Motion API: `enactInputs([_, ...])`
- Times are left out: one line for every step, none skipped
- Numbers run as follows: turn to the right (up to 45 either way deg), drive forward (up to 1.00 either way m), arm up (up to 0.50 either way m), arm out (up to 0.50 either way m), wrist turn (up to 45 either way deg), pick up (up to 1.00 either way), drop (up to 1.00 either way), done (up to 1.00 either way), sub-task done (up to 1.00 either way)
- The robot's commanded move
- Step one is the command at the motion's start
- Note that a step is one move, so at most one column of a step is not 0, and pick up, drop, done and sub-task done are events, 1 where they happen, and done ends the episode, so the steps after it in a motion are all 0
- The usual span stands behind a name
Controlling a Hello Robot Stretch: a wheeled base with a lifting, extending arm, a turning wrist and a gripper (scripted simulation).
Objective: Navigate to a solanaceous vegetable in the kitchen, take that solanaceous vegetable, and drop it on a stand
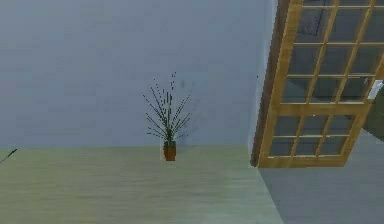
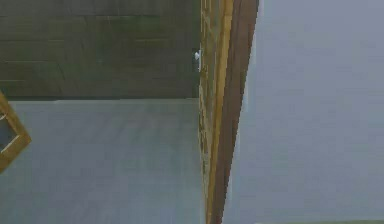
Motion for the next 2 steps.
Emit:
enactInputs([24.0, 0.0, 0.0, 0.0, 0.0, 0.0, 0.0, 0.0, 0.0])
enactInputs([0.0, 0.05, 0.0, 0.0, 0.0, 0.0, 0.0, 0.0, 0.0])
